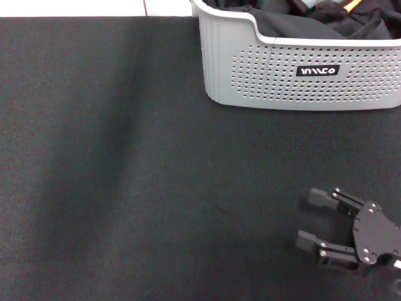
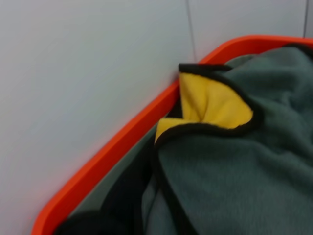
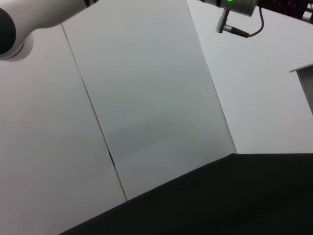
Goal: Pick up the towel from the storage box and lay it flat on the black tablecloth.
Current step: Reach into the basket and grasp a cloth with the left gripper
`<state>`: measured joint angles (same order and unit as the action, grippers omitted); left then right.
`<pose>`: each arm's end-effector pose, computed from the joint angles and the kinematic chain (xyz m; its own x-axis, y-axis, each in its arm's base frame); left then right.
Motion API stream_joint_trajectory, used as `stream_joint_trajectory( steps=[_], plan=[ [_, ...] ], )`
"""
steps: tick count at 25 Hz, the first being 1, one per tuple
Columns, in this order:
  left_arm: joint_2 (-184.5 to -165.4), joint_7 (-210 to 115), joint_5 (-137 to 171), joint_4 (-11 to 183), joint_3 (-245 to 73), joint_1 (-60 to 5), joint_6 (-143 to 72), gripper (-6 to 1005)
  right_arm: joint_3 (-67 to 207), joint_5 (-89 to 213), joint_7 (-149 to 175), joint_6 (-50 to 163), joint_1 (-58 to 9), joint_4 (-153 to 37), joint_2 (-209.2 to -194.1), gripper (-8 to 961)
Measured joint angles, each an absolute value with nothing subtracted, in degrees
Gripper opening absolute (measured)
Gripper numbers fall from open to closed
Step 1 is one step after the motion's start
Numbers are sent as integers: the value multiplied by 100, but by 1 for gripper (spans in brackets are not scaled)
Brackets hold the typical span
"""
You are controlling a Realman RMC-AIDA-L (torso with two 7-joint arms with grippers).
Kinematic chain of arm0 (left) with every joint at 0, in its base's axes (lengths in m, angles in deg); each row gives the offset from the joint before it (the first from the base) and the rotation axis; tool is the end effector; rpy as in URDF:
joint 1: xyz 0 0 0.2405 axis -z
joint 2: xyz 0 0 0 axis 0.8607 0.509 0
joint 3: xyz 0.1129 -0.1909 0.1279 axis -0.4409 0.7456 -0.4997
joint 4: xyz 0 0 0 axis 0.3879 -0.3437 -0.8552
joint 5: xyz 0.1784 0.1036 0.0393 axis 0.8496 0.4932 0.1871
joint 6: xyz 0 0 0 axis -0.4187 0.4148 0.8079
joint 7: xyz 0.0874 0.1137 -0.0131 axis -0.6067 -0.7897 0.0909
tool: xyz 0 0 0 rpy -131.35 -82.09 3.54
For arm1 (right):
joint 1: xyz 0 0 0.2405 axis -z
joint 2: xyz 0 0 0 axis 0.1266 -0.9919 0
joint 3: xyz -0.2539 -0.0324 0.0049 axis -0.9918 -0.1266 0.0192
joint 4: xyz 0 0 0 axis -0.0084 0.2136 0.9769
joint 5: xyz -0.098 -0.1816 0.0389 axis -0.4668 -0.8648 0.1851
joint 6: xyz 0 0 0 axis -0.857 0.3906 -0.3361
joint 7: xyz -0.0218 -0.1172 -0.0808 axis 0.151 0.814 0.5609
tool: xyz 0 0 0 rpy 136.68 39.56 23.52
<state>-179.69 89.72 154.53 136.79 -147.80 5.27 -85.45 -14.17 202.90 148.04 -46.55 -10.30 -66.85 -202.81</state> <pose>-0.0345 0.4810 -0.0079 0.9481 0.3056 0.0882 0.2965 -0.7487 -0.5929 0.2944 0.2205 -0.0439 0.6210 -0.2502 -0.7428 -0.4337 -0.8991 -0.0597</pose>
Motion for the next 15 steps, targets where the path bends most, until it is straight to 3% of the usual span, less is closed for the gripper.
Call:
stream_joint_trajectory(
  steps=[15],
  plan=[
    [-18005,9184,15574,13393,-15301,548,-7800,645,-1415,20295,14854,-4621,-1152,-6686,-20292,876]
  ],
)
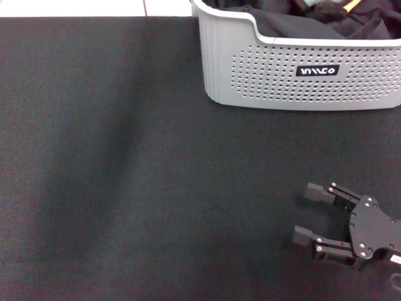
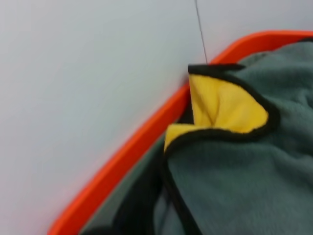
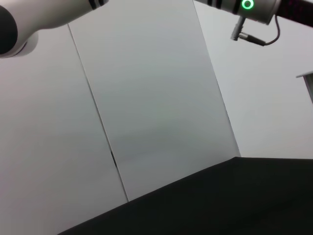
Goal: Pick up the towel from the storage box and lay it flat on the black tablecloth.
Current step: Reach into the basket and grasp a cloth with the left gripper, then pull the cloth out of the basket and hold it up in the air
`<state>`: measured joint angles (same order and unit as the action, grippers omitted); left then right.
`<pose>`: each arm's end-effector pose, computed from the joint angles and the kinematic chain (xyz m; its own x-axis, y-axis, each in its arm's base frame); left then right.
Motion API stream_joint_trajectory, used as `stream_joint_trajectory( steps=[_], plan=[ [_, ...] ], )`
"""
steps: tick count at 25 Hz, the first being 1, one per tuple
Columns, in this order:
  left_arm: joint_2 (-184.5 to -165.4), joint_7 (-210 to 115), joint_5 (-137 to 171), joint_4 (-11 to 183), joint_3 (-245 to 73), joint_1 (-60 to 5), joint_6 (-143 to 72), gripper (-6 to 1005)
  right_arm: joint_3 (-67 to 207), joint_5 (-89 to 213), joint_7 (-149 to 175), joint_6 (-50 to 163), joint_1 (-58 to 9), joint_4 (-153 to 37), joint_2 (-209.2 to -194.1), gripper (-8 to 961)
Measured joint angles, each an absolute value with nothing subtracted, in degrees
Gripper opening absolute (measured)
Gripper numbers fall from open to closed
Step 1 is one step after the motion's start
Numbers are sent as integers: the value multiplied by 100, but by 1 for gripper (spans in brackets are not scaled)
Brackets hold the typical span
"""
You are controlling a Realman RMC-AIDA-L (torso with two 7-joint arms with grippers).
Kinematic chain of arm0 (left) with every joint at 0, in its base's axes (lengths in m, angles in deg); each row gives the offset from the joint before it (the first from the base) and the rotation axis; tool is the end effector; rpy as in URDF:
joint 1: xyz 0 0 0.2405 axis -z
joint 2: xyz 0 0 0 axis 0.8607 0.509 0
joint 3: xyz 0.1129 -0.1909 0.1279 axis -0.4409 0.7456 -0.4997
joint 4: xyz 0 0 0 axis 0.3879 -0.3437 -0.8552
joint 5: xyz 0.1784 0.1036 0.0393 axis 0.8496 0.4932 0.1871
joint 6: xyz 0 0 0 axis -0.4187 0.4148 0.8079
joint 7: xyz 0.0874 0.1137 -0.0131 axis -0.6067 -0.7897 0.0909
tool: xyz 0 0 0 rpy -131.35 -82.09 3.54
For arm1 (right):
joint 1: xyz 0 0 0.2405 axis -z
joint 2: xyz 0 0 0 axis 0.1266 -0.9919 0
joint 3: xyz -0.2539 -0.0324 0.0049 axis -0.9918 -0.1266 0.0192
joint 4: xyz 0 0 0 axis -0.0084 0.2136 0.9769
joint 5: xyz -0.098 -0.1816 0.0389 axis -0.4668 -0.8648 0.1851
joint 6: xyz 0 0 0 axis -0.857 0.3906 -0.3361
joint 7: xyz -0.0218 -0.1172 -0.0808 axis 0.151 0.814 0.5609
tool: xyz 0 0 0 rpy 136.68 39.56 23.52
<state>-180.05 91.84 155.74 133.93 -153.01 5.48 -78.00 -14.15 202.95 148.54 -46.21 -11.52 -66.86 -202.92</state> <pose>-0.0335 0.4857 -0.0229 0.9606 0.2678 0.0742 0.2514 -0.7240 -0.6424 0.2897 0.2271 -0.0448 0.6306 -0.2303 -0.7411 -0.4123 -0.9085 -0.0685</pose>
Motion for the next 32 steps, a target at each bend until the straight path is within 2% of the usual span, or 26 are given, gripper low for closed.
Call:
stream_joint_trajectory(
  steps=[9,17,23,27,32],
  plan=[
    [-18045,9198,15555,13544,-16307,431,-7295,633,-1416,20297,14867,-4606,-1137,-6624,-20315,876],
    [-18044,9174,15452,14396,-16849,-112,-7141,622,-1414,20336,14873,-4628,-1136,-6583,-20316,876],
    [-18036,8960,15464,14460,-17080,-240,-6978,614,-1398,20345,14873,-4634,-1136,-6581,-20315,876],
    [-18035,8883,15447,14525,-17200,-284,-6966,367,-1332,20347,14873,-4632,-1136,-6533,-20315,876],
    [-18039,8901,15400,14953,-17165,-498,-6961,178,-1257,20350,14879,-4661,-1066,-6552,-20315,875]
  ],
)
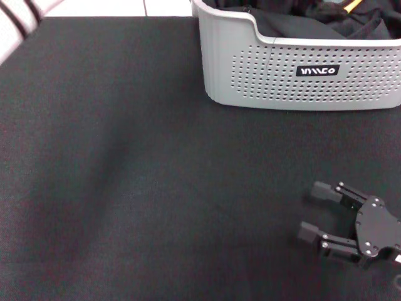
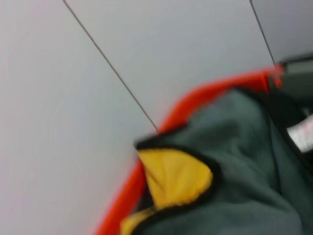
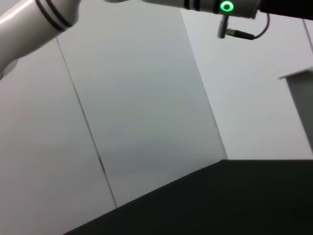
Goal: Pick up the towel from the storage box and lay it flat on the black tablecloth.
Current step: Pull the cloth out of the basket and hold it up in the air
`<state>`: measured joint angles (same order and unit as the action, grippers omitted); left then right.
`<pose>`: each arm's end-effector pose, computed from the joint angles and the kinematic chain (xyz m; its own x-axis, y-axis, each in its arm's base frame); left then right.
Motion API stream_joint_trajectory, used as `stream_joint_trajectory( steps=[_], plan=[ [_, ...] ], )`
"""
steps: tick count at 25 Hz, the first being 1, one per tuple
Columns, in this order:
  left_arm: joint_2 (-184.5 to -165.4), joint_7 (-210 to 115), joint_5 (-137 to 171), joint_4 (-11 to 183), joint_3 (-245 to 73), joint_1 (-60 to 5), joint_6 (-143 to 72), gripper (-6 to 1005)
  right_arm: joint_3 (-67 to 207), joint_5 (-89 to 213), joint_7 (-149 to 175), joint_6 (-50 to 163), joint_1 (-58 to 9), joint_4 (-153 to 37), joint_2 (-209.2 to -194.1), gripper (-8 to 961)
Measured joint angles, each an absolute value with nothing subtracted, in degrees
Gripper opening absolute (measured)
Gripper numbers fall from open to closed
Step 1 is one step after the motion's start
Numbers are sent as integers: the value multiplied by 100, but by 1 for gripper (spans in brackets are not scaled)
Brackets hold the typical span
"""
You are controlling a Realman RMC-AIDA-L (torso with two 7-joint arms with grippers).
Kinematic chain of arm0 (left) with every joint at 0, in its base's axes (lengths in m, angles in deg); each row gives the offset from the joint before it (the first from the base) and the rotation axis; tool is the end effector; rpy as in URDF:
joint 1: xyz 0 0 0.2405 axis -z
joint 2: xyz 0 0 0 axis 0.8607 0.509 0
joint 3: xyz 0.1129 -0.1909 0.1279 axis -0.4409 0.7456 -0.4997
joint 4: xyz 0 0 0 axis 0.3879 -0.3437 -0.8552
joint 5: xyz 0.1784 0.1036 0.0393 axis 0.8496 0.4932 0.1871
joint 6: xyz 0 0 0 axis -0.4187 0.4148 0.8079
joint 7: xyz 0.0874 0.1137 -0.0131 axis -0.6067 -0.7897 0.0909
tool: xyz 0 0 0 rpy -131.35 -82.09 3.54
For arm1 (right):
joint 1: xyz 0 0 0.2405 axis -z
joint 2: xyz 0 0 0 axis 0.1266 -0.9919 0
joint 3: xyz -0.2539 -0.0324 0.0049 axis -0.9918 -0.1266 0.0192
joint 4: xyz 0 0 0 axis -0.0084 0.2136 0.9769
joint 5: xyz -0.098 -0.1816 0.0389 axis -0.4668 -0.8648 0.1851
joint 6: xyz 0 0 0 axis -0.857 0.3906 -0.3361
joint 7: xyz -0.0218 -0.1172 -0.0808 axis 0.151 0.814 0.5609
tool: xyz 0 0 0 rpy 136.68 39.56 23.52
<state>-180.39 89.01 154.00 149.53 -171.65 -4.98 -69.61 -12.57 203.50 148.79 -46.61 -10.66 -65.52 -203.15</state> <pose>-0.0118 0.4501 -0.0401 0.9989 -0.0460 0.0039 -0.0308 -0.7255 -0.6875 0.2951 0.2234 -0.0430 0.6076 -0.2406 -0.7569 -0.4535 -0.8875 -0.0819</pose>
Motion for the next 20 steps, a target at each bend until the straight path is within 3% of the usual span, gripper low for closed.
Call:
stream_joint_trajectory(
  steps=[4,14,20],
  plan=[
    [-18026,8900,14966,16299,-16908,-1205,-6956,29,-979,20357,14935,-4931,-997,-6583,-20272,875],
    [-17998,7124,10676,19383,-15756,-3423,-7078,30,-325,20367,15257,-5232,-902,-7045,-20287,875],
    [-17998,5754,8468,19534,-14938,-4120,-8478,26,-178,20391,15260,-5365,-863,-7666,-20314,875]
  ],
)
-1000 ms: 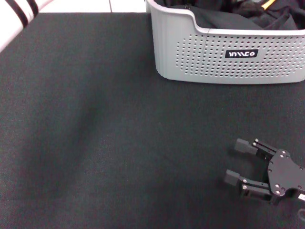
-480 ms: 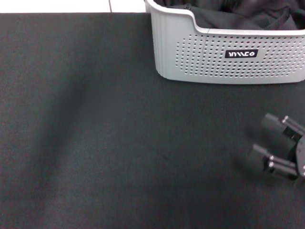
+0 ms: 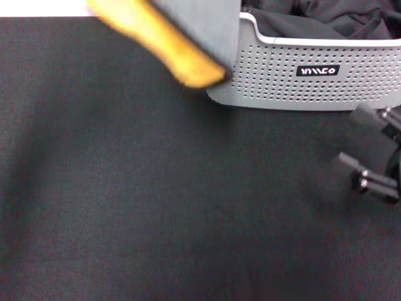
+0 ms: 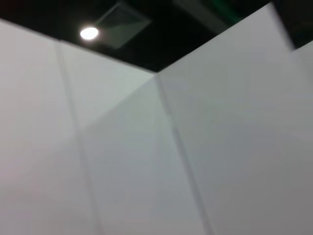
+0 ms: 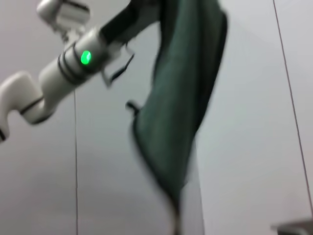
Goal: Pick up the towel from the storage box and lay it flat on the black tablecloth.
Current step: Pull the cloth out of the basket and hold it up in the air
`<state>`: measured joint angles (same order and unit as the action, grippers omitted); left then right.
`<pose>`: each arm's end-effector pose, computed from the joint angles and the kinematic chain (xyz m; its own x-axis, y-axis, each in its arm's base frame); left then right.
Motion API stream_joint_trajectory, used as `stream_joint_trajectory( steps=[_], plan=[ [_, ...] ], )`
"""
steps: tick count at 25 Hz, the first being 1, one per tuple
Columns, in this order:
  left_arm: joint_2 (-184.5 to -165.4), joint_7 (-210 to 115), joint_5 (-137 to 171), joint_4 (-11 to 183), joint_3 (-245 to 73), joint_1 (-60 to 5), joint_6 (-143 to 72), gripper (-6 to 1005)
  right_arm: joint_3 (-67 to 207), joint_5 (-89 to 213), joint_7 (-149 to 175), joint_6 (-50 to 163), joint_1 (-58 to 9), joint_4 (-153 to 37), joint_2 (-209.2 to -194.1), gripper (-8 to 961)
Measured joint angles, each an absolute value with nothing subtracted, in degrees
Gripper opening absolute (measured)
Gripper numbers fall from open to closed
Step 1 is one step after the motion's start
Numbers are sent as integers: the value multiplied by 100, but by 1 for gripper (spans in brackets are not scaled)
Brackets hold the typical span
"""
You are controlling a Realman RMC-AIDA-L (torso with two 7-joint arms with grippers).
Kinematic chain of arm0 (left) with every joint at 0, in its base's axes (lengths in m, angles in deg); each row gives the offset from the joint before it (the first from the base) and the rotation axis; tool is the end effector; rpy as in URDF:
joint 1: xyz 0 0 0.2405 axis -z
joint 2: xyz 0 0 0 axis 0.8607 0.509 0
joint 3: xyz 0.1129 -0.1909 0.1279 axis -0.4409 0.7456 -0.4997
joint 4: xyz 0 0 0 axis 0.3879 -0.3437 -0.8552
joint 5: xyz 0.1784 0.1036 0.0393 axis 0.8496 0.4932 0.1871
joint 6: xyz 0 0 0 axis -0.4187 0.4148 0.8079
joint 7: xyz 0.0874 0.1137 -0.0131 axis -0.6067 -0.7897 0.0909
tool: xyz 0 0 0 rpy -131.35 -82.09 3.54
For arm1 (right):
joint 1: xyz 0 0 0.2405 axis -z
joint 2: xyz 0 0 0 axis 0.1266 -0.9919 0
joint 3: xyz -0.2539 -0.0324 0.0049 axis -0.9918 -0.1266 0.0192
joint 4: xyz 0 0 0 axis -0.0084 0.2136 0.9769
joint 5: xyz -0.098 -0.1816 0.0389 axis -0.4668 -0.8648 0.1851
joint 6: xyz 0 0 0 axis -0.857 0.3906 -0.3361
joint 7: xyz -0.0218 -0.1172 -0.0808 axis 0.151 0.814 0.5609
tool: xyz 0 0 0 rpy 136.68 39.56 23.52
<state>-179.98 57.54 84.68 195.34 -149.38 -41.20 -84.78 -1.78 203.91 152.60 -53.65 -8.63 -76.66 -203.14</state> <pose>-0.0118 0.3049 0.1611 0.5822 -0.4293 0.6905 0.1901 -0.7539 -0.6289 0.2659 0.2476 0.0038 0.5260 0.0935 -0.8453 -0.3076 -0.9057 -0.2916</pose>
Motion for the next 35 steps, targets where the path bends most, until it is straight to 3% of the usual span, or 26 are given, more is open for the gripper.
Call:
stream_joint_trajectory(
  steps=[12,35],
  plan=[
    [-18004,4495,7664,17773,-13767,-4251,-12043,25,-134,20660,13881,-5475,-715,-8610,-20224,874],
    [-17956,3827,6200,16101,-13333,-3752,-12973,23,-186,19994,14082,-5442,-988,-8016,-20294,869]
  ],
)
